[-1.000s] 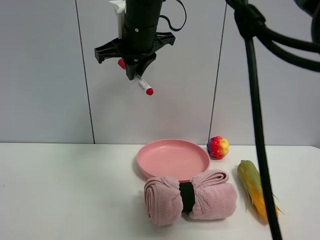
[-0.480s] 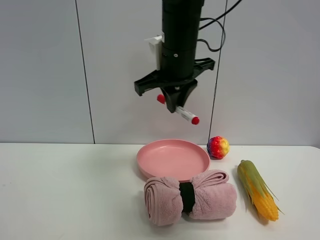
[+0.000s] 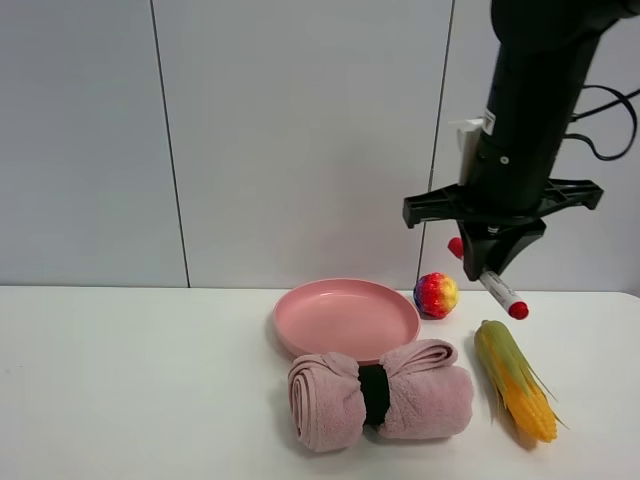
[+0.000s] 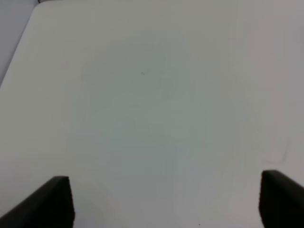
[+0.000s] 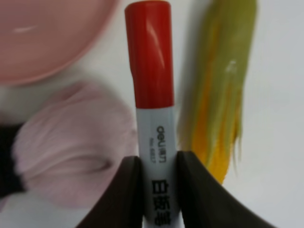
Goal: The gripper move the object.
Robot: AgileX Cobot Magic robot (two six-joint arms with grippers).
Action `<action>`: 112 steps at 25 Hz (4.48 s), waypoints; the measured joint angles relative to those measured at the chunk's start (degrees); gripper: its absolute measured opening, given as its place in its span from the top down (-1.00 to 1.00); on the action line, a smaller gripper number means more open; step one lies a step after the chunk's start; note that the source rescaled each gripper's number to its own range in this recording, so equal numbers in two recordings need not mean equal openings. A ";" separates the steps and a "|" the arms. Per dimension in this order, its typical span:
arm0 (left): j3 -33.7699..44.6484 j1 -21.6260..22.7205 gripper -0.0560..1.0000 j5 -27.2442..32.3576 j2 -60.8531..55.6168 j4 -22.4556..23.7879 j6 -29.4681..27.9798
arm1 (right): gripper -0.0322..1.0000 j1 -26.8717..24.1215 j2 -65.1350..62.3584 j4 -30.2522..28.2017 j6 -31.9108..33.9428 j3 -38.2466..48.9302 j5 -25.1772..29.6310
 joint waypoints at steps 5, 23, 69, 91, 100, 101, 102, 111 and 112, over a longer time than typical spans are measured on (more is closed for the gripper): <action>0.00 0.00 -1.00 0.00 0.00 0.00 0.00 | 0.94 -4.85 -0.43 -1.96 1.70 5.62 -9.32; 0.00 0.00 -1.00 0.00 0.00 0.00 0.00 | 0.94 -7.84 10.17 -5.45 5.91 8.41 -24.69; 0.00 0.00 -1.00 0.00 0.00 0.00 0.00 | 0.60 -7.84 20.53 -10.87 11.48 8.41 -38.71; 0.00 0.00 -1.00 0.00 0.00 0.00 0.00 | -0.41 -7.84 1.50 -10.44 2.00 8.41 -33.07; 0.00 0.00 -1.00 0.00 0.00 0.00 0.00 | -0.42 -7.84 -22.03 -7.79 -5.81 8.41 -25.51; 0.00 0.00 -1.00 0.00 0.00 0.00 0.00 | -0.42 -7.84 -24.06 -6.47 -8.34 8.41 -23.38; 0.00 0.00 -1.00 0.00 0.00 0.00 0.00 | -0.42 -8.14 -25.76 -4.39 -10.78 8.41 -21.74; 0.00 0.00 -1.00 0.00 0.00 0.00 0.00 | -0.42 -14.34 -39.66 7.29 -24.73 23.41 -20.93; 0.00 0.00 -1.00 0.00 0.00 0.00 0.00 | -0.42 -15.42 -41.78 7.35 -24.25 25.94 -20.93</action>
